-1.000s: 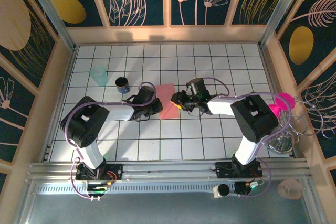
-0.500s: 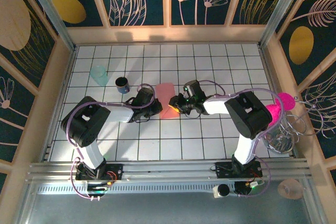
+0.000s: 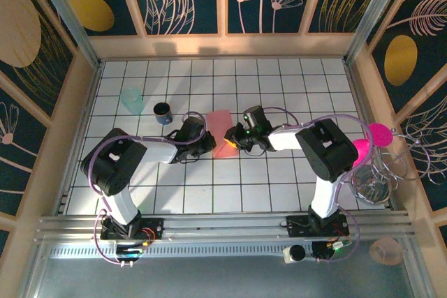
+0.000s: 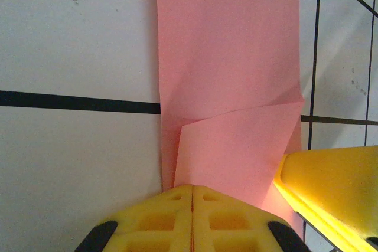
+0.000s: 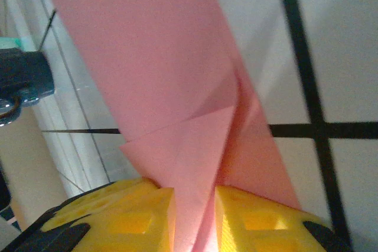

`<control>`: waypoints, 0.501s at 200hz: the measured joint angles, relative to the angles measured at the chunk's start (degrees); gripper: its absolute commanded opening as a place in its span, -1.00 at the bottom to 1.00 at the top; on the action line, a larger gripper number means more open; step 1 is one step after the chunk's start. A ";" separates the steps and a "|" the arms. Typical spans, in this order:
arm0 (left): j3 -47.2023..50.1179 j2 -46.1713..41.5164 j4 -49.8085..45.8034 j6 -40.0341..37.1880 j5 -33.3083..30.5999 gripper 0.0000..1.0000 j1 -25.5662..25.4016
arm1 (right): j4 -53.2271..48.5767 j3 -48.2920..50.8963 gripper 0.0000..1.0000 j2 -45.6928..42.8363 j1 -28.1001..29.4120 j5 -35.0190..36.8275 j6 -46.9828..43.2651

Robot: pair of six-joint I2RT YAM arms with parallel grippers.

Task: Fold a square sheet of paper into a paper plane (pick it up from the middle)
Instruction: Fold the triangle a second time at the center of the table.

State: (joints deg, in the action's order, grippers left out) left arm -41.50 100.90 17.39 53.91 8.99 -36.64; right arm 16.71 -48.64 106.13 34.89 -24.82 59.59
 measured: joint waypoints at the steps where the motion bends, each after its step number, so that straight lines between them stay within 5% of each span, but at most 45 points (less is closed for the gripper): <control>1: 0.00 0.00 0.00 -0.02 0.00 -0.82 0.00 | 0.22 0.00 -0.54 0.02 0.00 -0.09 0.07; 100: 0.63 -0.63 0.02 0.04 0.74 -0.80 0.00 | 5.46 0.94 -0.62 0.85 0.04 -0.74 2.29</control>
State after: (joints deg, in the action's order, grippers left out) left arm -40.86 100.27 17.41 53.95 9.74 -36.64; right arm 22.17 -47.70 106.98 34.94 -25.56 61.89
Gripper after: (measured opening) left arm 0.097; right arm 0.206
